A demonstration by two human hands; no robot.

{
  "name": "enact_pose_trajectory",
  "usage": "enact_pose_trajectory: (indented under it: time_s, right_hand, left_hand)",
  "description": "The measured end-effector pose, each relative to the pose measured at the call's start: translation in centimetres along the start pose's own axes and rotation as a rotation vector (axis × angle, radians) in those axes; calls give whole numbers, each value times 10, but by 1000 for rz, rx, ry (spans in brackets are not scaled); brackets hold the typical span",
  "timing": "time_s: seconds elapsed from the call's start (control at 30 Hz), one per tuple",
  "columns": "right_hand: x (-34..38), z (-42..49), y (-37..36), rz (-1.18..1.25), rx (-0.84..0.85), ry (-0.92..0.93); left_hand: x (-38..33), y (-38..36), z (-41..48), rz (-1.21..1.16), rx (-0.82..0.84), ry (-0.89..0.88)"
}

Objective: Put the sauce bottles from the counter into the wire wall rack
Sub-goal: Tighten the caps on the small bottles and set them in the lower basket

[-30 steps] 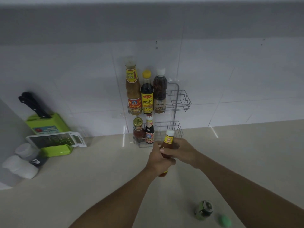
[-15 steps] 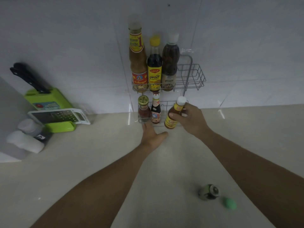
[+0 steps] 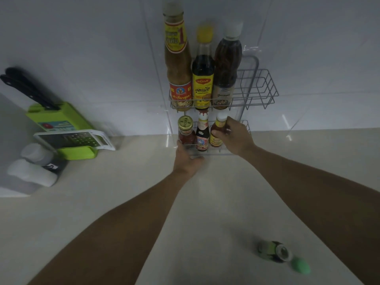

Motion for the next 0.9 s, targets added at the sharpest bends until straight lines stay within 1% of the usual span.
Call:
enact_pose_trajectory:
  time_s: [0.17,0.23,0.33,0.4,0.43,0.53,0.6,0.67,0.77,0.83,0.9]
  right_hand:
    - [-13,8,-16,-34,80,-51]
    - [-16,8,-17,-24,83,-64]
    - [-18,5,-19,-13,100,-91]
    - [-17,3,-20,3,95,-113]
    - [-17,2,-21,8,94,-119]
    - [-15,0,-21,13,99,-132]
    - [-15,-1,-22,25,104,-137]
    - [-15,-1,-22,20,108,-136]
    - [-16,0,-23,29,123,-146]
    - [-17,0,-24,35,129,-150]
    - [-18,0,-24,36,128,-153]
  left_hand:
    - [3,7,6,-32,-6,2]
    - [4,13,7,26,-30,0]
    - [5,24,11,208,-158,-2]
    - [4,30,15,229,-236,25]
    - [2,31,19,215,-237,4]
    - [-10,27,28,163,-156,-159]
    - [-15,22,31,90,-112,-196]
    - [-18,19,31,77,-103,-209]
    - [-26,20,37,124,-102,-250]
    - [-31,22,43,173,-101,-247]
    - [-36,21,52,301,-83,-244]
Point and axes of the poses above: each hand's wrist, its own z-axis towards the middle knuckle, its own y-axis out of the back of the hand, x = y × z, the point moved 7 cm from there along z, towards the middle knuckle, and after that the axes turned 6 degrees about -z, right-handed, at the moved point
